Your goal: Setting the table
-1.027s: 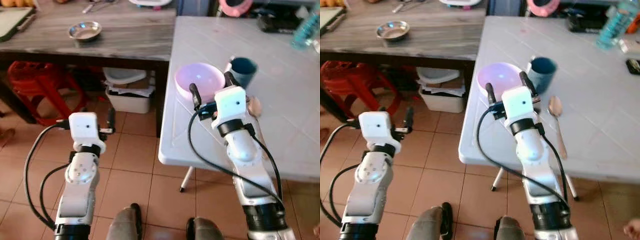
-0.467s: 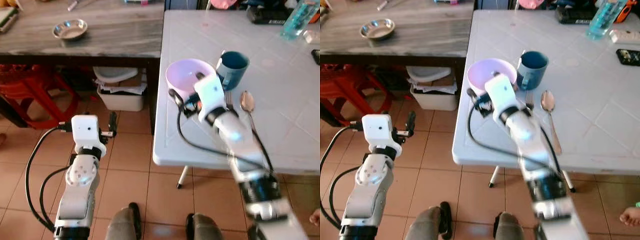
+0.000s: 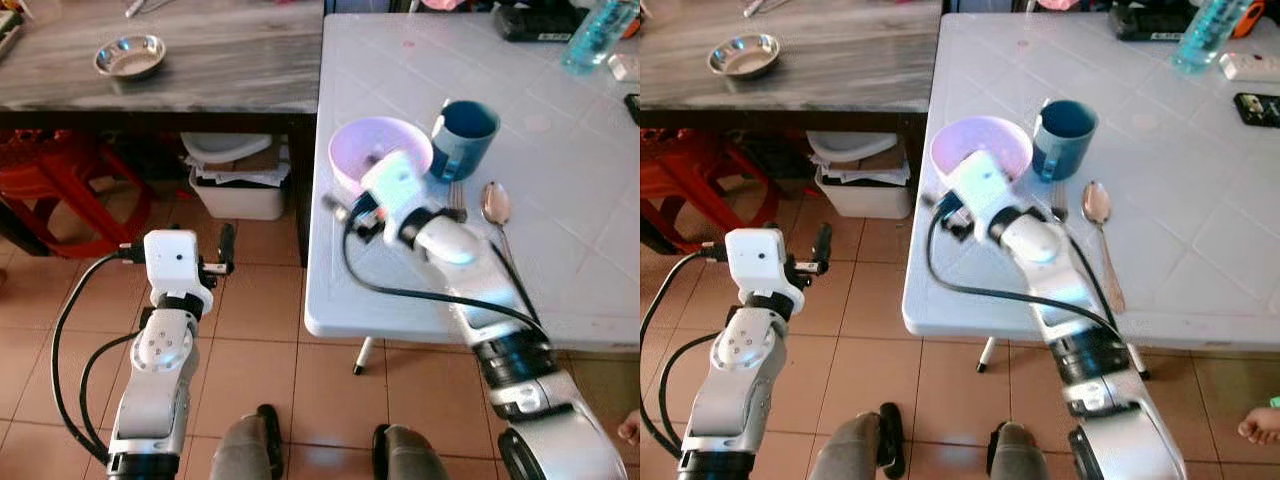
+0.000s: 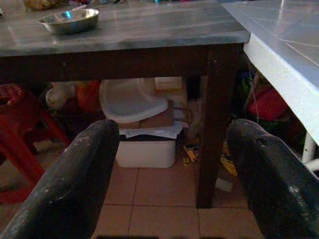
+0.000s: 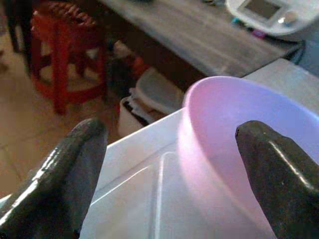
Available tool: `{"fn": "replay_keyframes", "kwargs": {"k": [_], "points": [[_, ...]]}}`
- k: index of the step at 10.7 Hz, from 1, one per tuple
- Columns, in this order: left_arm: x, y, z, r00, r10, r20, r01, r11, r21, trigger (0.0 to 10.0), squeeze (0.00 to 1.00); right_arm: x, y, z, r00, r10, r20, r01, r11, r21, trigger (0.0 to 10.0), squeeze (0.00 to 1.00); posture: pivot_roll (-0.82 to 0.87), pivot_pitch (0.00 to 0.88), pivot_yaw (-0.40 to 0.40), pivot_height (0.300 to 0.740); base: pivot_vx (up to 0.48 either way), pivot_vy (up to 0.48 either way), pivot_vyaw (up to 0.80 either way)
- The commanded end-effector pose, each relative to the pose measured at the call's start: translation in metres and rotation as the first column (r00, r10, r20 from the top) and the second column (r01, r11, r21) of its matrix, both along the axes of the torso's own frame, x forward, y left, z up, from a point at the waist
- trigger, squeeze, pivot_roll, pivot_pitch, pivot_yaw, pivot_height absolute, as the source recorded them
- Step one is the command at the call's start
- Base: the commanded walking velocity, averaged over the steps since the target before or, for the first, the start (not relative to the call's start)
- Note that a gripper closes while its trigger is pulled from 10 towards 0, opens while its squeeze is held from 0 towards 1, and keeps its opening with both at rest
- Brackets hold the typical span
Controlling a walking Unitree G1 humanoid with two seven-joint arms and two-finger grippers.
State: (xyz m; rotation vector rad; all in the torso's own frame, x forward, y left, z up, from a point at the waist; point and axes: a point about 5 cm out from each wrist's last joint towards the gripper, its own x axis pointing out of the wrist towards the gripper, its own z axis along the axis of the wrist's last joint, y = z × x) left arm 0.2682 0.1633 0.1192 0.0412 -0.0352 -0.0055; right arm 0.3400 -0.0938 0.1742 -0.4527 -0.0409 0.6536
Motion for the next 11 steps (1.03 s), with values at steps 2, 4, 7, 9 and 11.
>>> {"fn": "replay_keyframes", "kwargs": {"k": [2,4,7,9,11], "points": [[-0.002,0.003,0.001,1.0,0.009,-0.004,-0.009,1.0,-0.003,10.0,0.0,0.007,0.0,-0.001,1.0,-0.003,-0.002,0.003,0.995,-0.097,2.5,0.0,-0.05,0.189,0.033,0.74,0.0,0.0,0.0],[-0.004,0.002,-0.001,1.0,0.003,-0.013,-0.003,1.0,-0.006,10.0,0.0,0.014,-0.008,-0.001,1.0,-0.019,0.017,0.022,0.973,-0.228,0.0,0.0,-0.05,0.19,0.032,0.74,0.0,0.0,0.0],[-0.004,0.003,-0.004,0.999,-0.005,-0.034,0.004,1.0,-0.005,10.0,0.0,0.019,-0.021,-0.004,0.999,-0.034,-0.003,0.031,0.947,-0.319,0.0,0.0,-0.05,0.193,0.036,0.74,0.0,0.0,0.0],[-0.005,0.004,-0.004,0.999,-0.007,-0.038,0.007,1.0,-0.005,10.0,0.0,0.021,-0.033,-0.005,0.999,-0.054,0.002,0.051,0.931,-0.363,0.0,0.0,-0.04,0.194,0.038,0.74,0.0,0.0,0.0],[-0.005,0.004,-0.004,0.999,-0.009,-0.042,0.008,1.0,-0.005,10.0,0.0,0.021,-0.039,-0.006,0.998,-0.059,0.007,0.057,0.922,-0.383,0.0,0.0,-0.04,0.193,0.039,0.74,0.0,0.0,0.0]]}}
